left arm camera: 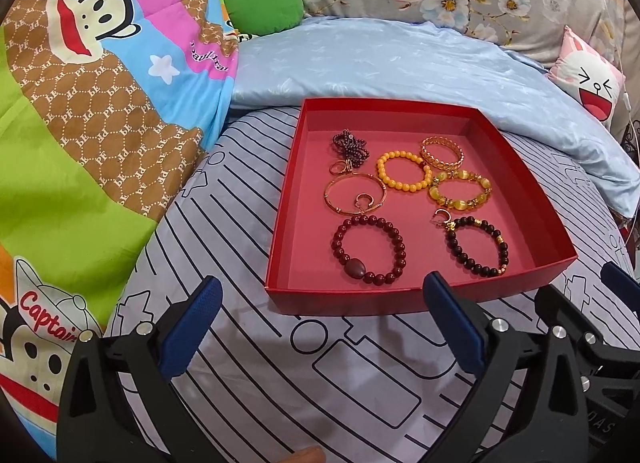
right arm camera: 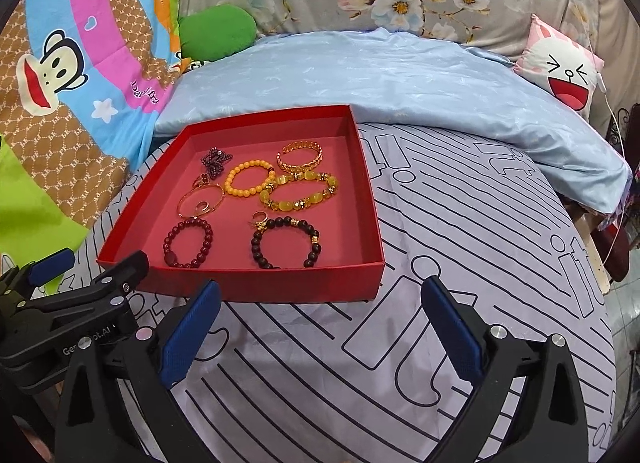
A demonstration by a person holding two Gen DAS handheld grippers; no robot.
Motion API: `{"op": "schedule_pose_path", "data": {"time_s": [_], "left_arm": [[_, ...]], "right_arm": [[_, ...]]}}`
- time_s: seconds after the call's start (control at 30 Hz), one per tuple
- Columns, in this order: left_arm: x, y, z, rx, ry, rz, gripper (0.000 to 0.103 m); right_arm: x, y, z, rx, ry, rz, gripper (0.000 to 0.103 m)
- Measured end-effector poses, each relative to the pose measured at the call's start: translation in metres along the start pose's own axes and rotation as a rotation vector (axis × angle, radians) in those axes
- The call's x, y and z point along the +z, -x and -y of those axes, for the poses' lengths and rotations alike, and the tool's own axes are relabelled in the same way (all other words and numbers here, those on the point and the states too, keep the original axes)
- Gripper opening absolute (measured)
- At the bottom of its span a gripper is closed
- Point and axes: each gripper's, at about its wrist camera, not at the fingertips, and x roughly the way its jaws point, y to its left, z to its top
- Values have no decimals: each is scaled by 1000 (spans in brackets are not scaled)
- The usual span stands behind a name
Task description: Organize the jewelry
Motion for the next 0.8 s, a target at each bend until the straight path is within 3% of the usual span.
{"op": "schedule_pose_path", "data": {"time_s": [0.8], "left_arm": [[2, -1, -2, 20, 4, 13, 96]], "right_arm": [[-1, 0, -6, -3, 8, 6, 97]]}}
